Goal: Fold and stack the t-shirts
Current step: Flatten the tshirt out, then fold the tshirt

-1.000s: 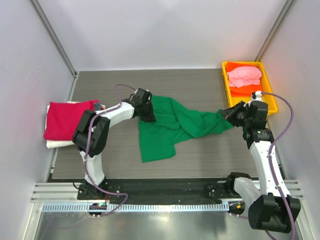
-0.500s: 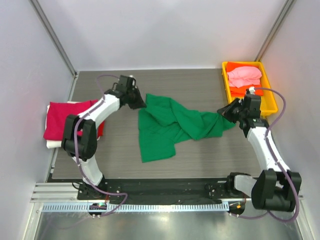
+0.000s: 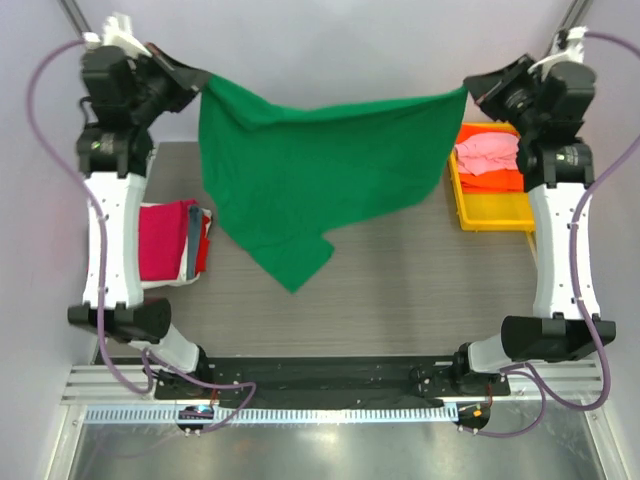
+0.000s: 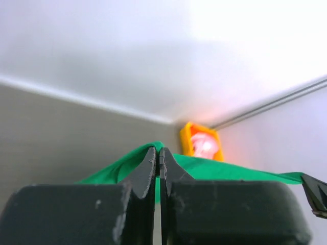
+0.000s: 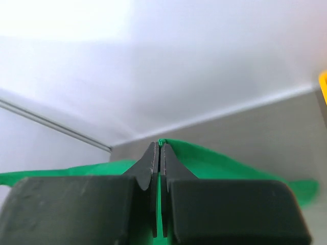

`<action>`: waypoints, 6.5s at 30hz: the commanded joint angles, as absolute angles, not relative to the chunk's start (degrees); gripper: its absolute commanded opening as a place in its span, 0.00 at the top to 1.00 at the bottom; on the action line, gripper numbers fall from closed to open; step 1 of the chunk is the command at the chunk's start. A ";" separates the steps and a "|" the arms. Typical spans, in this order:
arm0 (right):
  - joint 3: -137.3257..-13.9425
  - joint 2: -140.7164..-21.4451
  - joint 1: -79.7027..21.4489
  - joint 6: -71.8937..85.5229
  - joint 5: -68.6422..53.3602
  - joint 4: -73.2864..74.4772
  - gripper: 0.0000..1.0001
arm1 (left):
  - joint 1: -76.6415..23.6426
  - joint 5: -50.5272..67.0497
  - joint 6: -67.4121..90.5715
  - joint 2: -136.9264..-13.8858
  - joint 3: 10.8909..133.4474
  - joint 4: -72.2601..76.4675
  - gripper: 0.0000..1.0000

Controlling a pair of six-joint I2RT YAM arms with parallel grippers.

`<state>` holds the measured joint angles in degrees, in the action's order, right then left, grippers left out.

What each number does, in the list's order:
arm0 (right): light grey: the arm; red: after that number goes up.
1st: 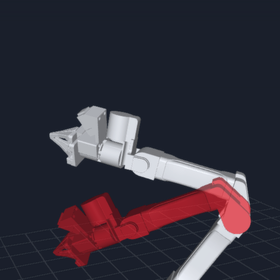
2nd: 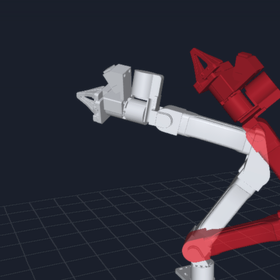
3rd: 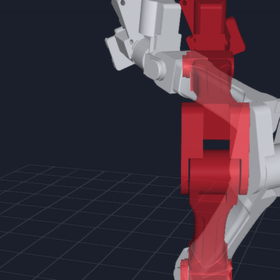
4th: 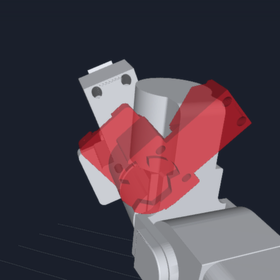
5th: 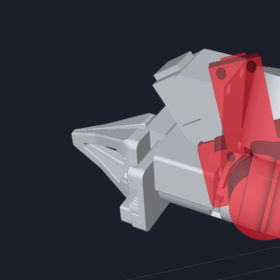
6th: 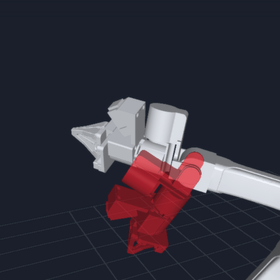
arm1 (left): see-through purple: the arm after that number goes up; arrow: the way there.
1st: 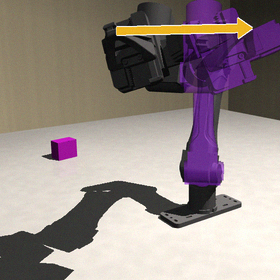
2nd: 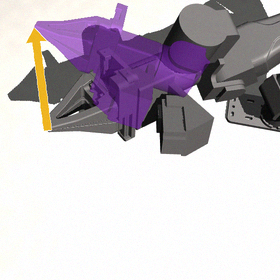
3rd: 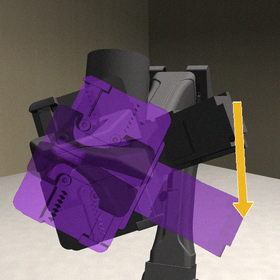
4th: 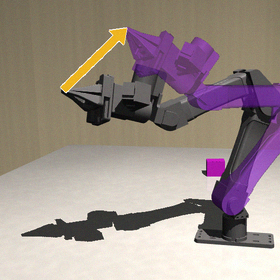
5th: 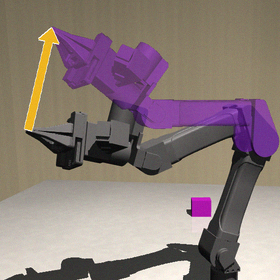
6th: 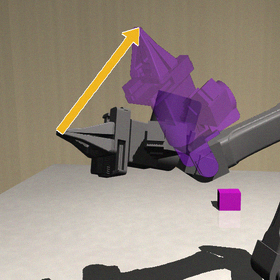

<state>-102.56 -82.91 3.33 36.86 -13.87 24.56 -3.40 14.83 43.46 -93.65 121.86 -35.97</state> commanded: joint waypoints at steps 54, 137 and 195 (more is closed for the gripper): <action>-96.82 -82.53 8.88 44.30 -13.71 19.96 0.99 | -0.88 16.00 44.39 -86.42 114.39 -12.67 1.00; -46.66 -84.28 8.97 39.20 -10.90 4.49 0.99 | -2.37 14.86 39.91 -88.23 71.62 -29.17 1.00; -28.14 -67.87 7.12 51.14 -2.90 -5.70 0.52 | -9.32 7.90 40.76 -89.06 77.56 -28.51 0.04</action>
